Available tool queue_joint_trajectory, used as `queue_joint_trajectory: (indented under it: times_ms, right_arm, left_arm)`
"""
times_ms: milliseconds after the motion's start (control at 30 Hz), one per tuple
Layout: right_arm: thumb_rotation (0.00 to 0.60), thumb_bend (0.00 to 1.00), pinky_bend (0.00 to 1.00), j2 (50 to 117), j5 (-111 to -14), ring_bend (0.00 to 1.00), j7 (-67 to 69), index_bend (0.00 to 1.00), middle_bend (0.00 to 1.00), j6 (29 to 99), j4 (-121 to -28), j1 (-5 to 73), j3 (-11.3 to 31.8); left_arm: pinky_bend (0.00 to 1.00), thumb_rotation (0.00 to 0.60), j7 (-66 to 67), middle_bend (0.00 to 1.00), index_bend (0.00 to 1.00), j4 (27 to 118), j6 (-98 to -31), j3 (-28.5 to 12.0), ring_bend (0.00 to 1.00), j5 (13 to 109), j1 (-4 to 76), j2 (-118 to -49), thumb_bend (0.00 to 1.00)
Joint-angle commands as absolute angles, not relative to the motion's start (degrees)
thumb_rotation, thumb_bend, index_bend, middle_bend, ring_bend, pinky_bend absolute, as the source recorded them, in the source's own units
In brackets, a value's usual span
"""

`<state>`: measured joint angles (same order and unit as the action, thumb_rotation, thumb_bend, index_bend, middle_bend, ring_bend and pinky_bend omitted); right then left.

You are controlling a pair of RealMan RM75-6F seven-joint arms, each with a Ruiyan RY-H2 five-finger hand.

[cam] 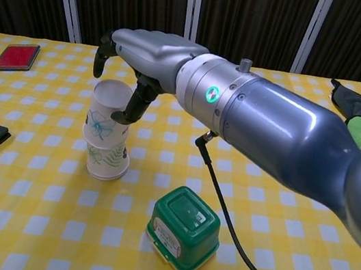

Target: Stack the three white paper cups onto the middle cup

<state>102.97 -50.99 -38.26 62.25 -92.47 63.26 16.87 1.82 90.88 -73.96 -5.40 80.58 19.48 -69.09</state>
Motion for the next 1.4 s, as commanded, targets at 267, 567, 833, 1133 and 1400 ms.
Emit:
queue_joint_trajectory:
  times_ms: [267, 567, 833, 1133, 1400]
  right_arm:
    - [0.600, 0.14, 0.02, 102.37, -51.00, 0.00, -39.74, 0.13, 0.00, 63.60, -93.09, 62.77, 17.13]
    - [0.600, 0.14, 0.00, 93.95, -53.09, 0.00, -39.05, 0.13, 0.00, 68.28, -96.61, 56.43, 14.06]
    - [0.600, 0.14, 0.00, 84.14, -60.09, 0.00, -29.99, 0.10, 0.00, 75.73, -94.58, 44.46, 6.98]
    - [0.600, 0.14, 0.00, 80.10, -65.37, 0.00, -19.66, 0.02, 0.00, 82.15, -85.96, 33.02, 1.21]
    - [0.600, 0.14, 0.00, 79.10, -68.81, 0.00, -10.21, 0.02, 0.00, 86.39, -79.22, 23.56, -1.61]
  left_arm:
    - [0.00, 0.600, 2.00, 0.00, 0.00, 90.83, -73.66, -5.53, 0.00, 80.31, 19.50, -69.11, 0.18]
    - [0.00, 0.600, 2.43, 0.00, 0.00, 90.68, -73.60, -5.87, 0.00, 79.58, 19.38, -69.14, 0.18]
    - [0.00, 0.600, 3.89, 0.00, 0.00, 90.45, -73.45, -5.76, 0.00, 79.30, 19.38, -69.70, 0.18]
    - [0.00, 0.600, 4.05, 0.00, 0.00, 88.68, -74.96, -5.39, 0.00, 80.16, 18.69, -71.31, 0.18]
    - [0.00, 0.600, 5.40, 0.00, 0.00, 87.08, -76.26, -4.08, 0.00, 80.43, 17.08, -72.46, 0.18]
